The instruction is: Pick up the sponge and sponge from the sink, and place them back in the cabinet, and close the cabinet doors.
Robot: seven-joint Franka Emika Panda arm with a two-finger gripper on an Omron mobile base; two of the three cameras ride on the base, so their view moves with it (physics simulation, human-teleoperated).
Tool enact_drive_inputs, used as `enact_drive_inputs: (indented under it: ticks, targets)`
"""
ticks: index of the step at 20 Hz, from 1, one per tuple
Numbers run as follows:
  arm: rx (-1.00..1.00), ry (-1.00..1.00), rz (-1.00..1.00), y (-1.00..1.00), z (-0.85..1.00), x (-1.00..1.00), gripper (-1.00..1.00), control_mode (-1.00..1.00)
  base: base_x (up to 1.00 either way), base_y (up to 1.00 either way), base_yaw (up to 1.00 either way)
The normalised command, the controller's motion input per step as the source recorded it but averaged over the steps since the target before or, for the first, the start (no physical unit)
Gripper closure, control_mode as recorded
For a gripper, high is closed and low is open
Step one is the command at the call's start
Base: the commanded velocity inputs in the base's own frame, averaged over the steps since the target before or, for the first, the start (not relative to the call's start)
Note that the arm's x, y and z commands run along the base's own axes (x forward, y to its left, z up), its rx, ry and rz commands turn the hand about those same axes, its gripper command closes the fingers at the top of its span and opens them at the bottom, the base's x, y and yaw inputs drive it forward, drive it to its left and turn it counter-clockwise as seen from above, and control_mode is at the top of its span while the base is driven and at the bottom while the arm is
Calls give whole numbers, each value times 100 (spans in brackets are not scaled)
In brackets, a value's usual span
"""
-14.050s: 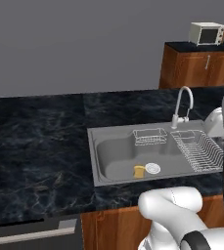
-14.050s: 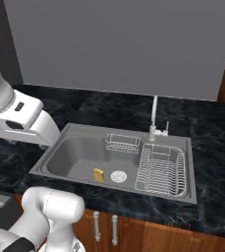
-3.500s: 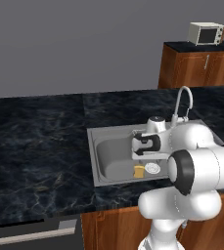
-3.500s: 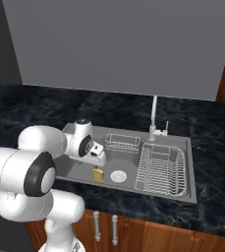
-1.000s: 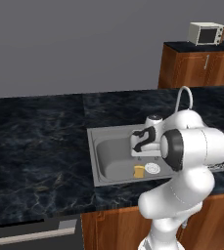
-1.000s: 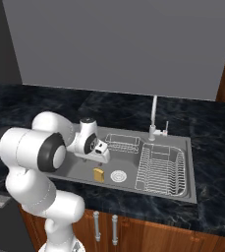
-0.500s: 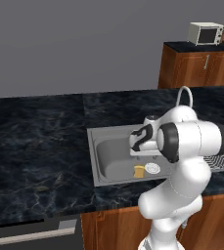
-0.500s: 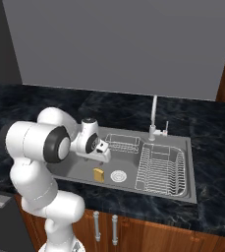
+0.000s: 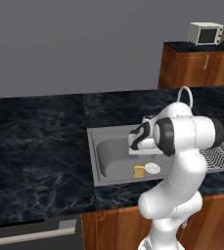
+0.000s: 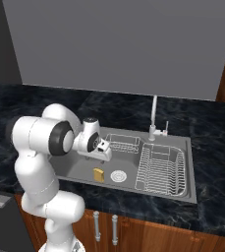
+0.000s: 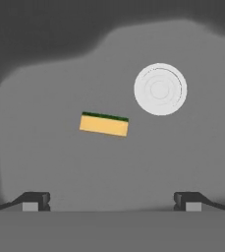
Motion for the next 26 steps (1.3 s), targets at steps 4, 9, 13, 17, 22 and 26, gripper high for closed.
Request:
enact_drive_inputs:
  ticks: [4,9,13,17,22,26]
  targets:
    - [0,0,0,0,-10,11,-100,-100,0,0,0]
    - [0,0,0,0,-20,6,-100,-100,0,0,0]
    - [0,0,0,0,-21,14,-100,-100,0,0,0]
    - [0,0,0,0,-21,14,-100,-100,0,0,0]
    - [0,0,0,0,-20,14,-100,-100,0,0,0]
    - [0,0,0,0,-14,16,-100,-100,0,0,0]
